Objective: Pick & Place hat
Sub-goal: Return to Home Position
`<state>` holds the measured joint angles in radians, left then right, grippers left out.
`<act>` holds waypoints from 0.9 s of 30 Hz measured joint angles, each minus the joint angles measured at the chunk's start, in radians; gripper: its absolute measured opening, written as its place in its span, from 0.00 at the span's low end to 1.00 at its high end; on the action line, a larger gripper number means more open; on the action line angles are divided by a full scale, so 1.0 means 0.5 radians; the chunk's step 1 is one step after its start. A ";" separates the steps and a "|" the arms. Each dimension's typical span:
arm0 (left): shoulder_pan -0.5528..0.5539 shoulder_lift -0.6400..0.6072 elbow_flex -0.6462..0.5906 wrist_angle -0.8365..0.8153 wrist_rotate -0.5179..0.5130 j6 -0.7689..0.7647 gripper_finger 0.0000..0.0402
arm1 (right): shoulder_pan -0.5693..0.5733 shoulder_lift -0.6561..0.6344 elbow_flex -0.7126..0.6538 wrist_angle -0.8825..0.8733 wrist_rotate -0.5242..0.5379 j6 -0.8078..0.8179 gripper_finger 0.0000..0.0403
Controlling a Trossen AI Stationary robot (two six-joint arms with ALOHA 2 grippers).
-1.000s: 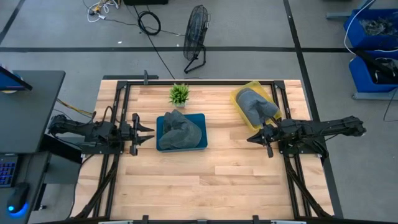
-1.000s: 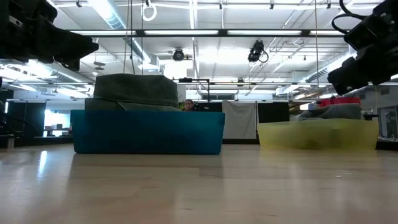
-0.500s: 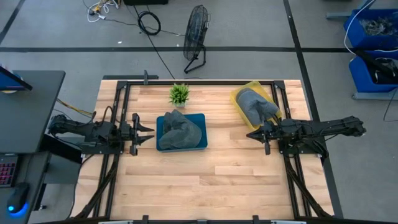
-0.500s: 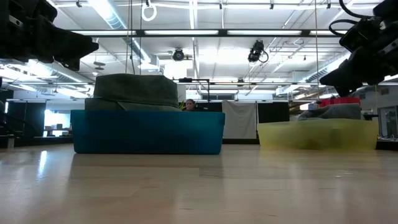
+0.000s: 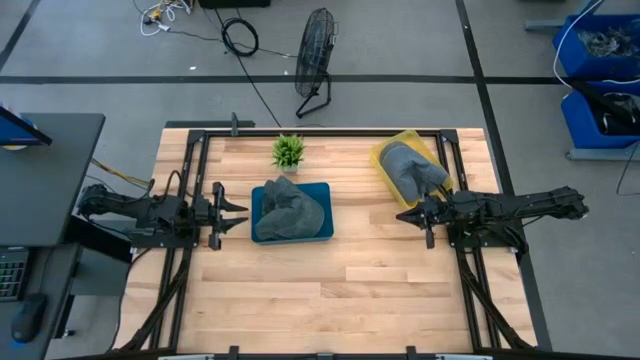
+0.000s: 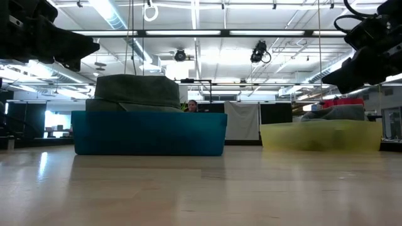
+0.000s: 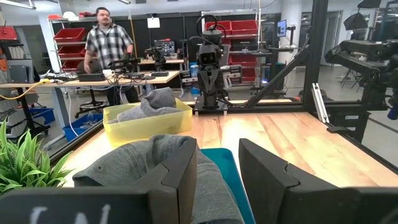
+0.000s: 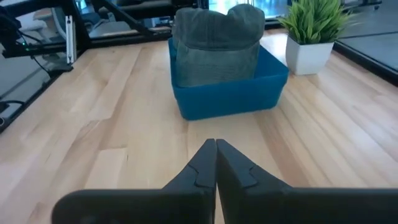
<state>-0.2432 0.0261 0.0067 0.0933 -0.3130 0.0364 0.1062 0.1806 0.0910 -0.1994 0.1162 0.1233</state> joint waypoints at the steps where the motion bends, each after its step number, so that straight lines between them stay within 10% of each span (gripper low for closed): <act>1: 0.000 0.000 0.000 0.000 0.000 0.000 0.31 | 0.000 0.000 0.000 0.012 0.000 -0.002 0.02; 27: 0.000 0.000 0.000 -0.001 0.000 0.000 0.31 | 0.001 0.002 -0.150 0.432 -0.162 -0.245 0.02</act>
<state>-0.2432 0.0261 0.0067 0.0929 -0.3130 0.0362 0.1065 0.1814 0.0162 0.0169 0.0353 0.0010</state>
